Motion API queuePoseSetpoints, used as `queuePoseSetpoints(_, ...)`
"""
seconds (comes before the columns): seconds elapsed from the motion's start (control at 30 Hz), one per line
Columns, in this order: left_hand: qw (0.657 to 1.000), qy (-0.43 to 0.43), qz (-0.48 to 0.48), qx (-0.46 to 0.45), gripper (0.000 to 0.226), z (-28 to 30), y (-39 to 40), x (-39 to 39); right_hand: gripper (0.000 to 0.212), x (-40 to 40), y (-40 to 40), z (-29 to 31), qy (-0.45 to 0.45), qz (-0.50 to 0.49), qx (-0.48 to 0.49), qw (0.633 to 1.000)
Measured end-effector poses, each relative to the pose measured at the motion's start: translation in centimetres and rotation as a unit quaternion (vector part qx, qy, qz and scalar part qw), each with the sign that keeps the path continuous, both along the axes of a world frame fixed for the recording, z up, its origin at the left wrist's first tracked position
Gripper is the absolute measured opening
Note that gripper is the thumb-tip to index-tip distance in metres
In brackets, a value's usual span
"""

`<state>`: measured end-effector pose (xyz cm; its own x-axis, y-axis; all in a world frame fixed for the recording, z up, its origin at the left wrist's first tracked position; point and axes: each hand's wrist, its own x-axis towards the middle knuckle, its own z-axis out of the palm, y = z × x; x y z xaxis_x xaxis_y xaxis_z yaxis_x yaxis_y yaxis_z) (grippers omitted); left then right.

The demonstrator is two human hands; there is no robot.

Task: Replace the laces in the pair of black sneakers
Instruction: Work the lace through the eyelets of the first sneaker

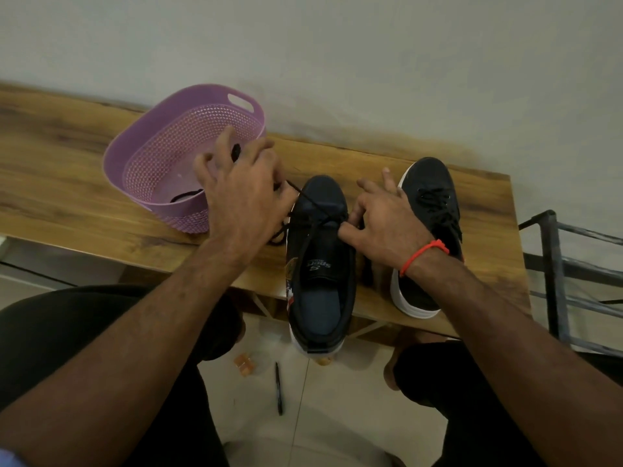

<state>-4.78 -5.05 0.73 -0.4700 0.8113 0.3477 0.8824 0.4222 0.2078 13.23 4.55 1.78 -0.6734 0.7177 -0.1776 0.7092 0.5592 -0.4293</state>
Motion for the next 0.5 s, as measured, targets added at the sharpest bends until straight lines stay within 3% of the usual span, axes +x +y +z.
queuePoseSetpoints(0.13,0.995,-0.002,-0.095,-0.039,0.031,-0.5,0.2,2.3,0.014,0.1,0.0,0.0,-0.002,0.001,0.000,1.000)
queuePoseSetpoints(0.23,0.984,0.022,-0.149,-0.089,0.025,-1.3,0.1,4.4,0.014,0.2,0.1,0.0,-0.002,0.007,-0.003,1.000)
queuePoseSetpoints(0.5,0.988,-0.002,-0.117,-0.101,0.020,-1.8,0.0,4.9,0.014,0.0,0.0,0.1,0.013,0.010,-0.018,1.000)
